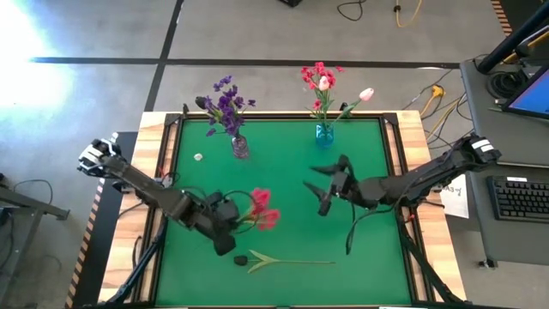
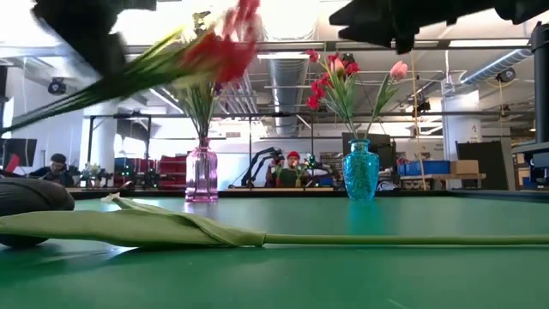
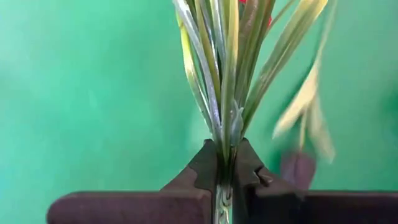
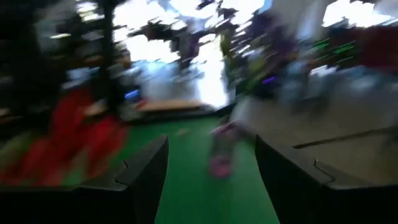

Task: Sort flowers into vase by color
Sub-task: Put the red flowers into the blue vase

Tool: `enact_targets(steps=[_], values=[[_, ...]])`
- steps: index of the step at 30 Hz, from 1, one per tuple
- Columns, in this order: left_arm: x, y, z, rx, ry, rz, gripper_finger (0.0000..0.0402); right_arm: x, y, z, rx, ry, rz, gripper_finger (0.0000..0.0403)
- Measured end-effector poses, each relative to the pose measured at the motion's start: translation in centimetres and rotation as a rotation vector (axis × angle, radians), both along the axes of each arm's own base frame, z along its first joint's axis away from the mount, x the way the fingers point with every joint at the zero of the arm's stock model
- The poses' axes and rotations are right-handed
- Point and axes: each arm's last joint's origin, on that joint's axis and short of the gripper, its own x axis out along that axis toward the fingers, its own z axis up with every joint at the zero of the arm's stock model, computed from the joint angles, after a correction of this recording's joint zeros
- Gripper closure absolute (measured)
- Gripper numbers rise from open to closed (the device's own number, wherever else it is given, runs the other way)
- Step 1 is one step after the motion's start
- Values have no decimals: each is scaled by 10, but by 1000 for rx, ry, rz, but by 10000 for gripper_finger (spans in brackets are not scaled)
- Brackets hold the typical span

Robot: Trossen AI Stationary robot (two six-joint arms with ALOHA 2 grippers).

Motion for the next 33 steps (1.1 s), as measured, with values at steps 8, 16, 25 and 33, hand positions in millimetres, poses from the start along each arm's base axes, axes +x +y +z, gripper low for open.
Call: enact_targets(steps=[8,16,25,33], values=[[36,20,52,177,-539,-223,401,15,1,-27,143,76,220,170],[52,42,58,330,-631,-255,402,39,9,-39,121,-101,318,170],[65,50,45,352,-598,-228,401,68,16,-30,70,-224,312,139],[79,46,32,311,-622,-190,401,72,18,-17,19,-253,309,106]])
